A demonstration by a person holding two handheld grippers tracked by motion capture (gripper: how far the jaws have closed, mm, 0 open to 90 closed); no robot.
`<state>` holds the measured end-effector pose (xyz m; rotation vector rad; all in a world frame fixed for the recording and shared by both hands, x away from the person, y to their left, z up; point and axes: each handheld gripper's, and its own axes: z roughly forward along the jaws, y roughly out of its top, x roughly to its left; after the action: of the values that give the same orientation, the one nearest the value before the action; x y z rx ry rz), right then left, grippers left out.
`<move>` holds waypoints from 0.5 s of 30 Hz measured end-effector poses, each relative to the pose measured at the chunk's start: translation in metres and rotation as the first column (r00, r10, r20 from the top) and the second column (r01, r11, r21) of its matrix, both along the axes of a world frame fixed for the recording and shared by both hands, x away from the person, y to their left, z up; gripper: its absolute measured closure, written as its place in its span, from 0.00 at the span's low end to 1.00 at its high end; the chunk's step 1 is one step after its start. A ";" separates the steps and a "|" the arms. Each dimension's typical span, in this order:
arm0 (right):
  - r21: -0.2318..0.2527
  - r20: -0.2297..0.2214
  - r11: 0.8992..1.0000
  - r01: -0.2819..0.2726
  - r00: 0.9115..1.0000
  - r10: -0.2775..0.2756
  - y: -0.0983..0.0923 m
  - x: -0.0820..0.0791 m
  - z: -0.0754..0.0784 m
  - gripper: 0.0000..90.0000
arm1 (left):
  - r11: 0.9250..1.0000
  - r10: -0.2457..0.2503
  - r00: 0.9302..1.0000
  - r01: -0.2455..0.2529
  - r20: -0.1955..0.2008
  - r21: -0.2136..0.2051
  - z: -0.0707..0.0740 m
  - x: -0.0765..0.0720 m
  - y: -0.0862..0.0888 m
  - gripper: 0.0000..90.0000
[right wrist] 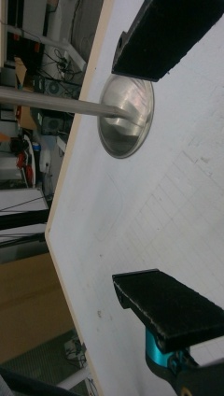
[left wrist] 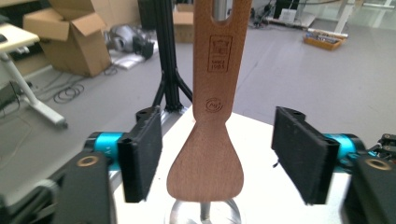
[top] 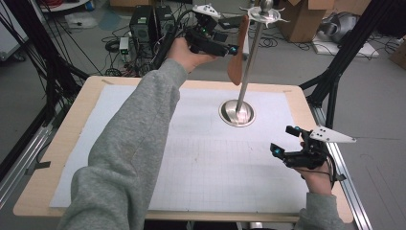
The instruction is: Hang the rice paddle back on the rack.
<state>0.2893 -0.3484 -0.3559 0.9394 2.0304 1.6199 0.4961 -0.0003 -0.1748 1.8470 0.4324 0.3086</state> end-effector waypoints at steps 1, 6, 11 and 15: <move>0.000 -0.003 1.000 0.000 1.000 0.000 0.000 0.000 0.000 0.01 | 1.000 -0.012 1.000 0.012 -0.004 -0.019 -0.001 -0.001 0.004 0.33; -0.004 -0.005 1.000 0.003 1.000 -0.003 0.002 0.000 0.000 0.01 | 0.998 -0.018 1.000 0.018 -0.004 -0.052 -0.006 -0.010 0.014 0.20; -0.006 -0.003 1.000 0.002 1.000 -0.002 0.003 0.001 0.000 0.01 | 0.998 -0.030 1.000 0.030 0.004 -0.049 -0.010 -0.018 0.024 0.19; -0.002 0.006 1.000 0.002 1.000 -0.002 0.002 0.002 0.001 0.01 | 0.997 -0.034 0.999 0.035 0.018 -0.070 -0.014 -0.026 0.031 0.20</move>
<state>0.2913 -0.3461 -0.3546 0.9349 2.0262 1.6175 0.4704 0.0311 -0.1886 1.7802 0.3946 0.2816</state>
